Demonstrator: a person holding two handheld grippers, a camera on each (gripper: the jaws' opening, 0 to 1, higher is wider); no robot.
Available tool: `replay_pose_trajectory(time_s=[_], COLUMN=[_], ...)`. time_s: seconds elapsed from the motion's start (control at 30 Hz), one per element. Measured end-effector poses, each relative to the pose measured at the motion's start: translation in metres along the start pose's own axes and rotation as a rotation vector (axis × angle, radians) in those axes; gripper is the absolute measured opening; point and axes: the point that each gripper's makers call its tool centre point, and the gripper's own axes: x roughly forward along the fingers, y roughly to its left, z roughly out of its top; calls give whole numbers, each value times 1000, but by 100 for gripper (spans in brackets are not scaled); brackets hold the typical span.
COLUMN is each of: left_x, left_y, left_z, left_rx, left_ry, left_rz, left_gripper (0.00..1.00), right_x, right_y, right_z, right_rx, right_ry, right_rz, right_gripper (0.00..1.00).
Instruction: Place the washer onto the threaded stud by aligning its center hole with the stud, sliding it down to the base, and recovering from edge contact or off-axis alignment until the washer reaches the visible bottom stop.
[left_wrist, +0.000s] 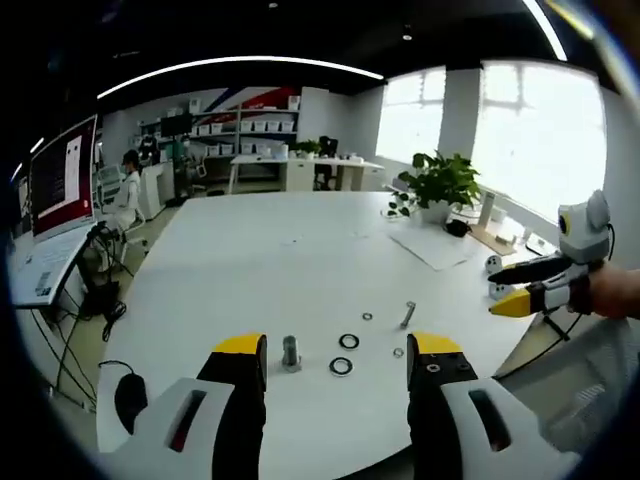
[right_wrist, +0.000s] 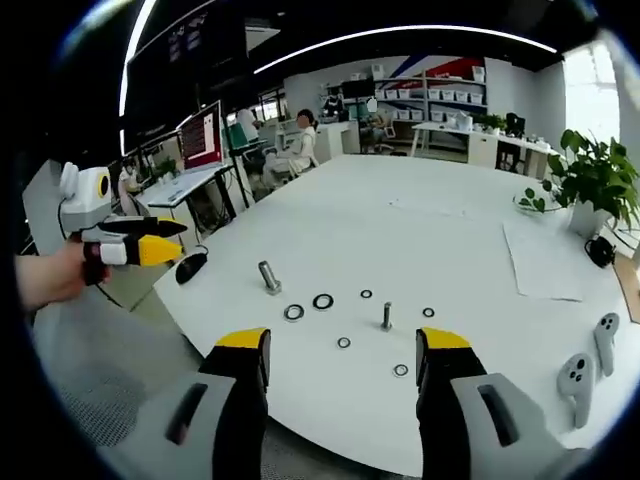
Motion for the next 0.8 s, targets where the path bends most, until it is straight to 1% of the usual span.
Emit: replay_pose_trajectory(time_s=[0.17,0.27,0.37,0.6,0.67,0.8], left_x=[1,3,2,1,1,3], left_y=[2,6,7,8,7,5], left_z=[-3,-11,-11,-15,-15,-19], left_rx=[8,4,9,10,11,17], left_ry=[16,51,55,69,71,87], left_rz=[10,19,26,32,30,22], left_gripper=[55,55,54,54,54,54], right_x=[1,2,3,3,3,4], right_y=[0,0,0,-2,-3,-3], right_z=[-5,-10,-15,-18,-22,-24], right_rx=[-3,-15,-25,-13,-21,-13], right_ry=[27,50,72,83,104,109], right_rz=[-2,-2,-5,-11,-17,-14], right_gripper=[61,61,61,62,62,63])
